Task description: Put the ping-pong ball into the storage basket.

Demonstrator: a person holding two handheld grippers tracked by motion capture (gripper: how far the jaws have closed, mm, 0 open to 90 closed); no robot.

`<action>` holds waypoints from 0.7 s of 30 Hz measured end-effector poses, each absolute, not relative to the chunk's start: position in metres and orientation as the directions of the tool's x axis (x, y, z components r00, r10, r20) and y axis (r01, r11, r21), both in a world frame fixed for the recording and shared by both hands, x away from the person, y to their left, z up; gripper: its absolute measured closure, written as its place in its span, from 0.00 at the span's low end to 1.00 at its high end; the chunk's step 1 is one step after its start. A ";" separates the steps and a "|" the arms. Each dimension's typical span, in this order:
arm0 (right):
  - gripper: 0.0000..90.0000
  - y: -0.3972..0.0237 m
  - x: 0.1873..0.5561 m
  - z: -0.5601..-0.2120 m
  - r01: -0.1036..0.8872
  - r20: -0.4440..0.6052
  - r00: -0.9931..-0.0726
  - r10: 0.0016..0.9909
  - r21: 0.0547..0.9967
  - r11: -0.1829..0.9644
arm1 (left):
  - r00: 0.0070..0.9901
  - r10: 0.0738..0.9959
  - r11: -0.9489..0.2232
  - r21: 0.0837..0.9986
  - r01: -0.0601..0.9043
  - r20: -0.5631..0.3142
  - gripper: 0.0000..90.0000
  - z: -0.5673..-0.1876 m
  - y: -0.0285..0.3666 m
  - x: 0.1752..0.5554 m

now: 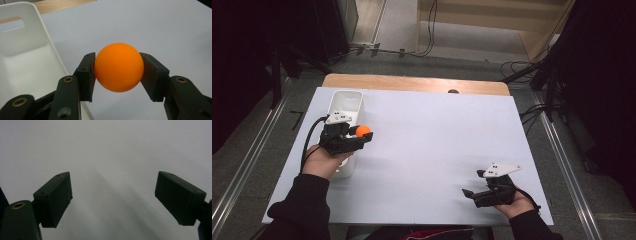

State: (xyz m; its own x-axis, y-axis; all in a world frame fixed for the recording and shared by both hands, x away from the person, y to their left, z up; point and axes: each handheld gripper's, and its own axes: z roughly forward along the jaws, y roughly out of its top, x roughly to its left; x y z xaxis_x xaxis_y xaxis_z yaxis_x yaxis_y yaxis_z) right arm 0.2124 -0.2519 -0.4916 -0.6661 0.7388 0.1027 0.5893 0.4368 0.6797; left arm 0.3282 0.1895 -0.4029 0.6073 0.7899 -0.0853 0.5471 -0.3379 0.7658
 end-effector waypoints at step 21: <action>0.14 -0.252 0.212 -0.492 0.592 0.105 -0.665 0.740 0.678 0.436 | 0.553 0.831 -0.314 0.763 0.566 -0.068 0.55 -0.402 0.205 0.333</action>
State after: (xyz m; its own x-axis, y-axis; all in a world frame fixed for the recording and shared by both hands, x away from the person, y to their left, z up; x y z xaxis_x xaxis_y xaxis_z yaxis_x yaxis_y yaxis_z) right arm 0.2122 -0.2517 -0.4916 -0.6648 0.7396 0.1052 0.5923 0.4360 0.6775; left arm 0.3333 0.2053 -0.4021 0.5526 0.8307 -0.0683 0.5656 -0.3135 0.7628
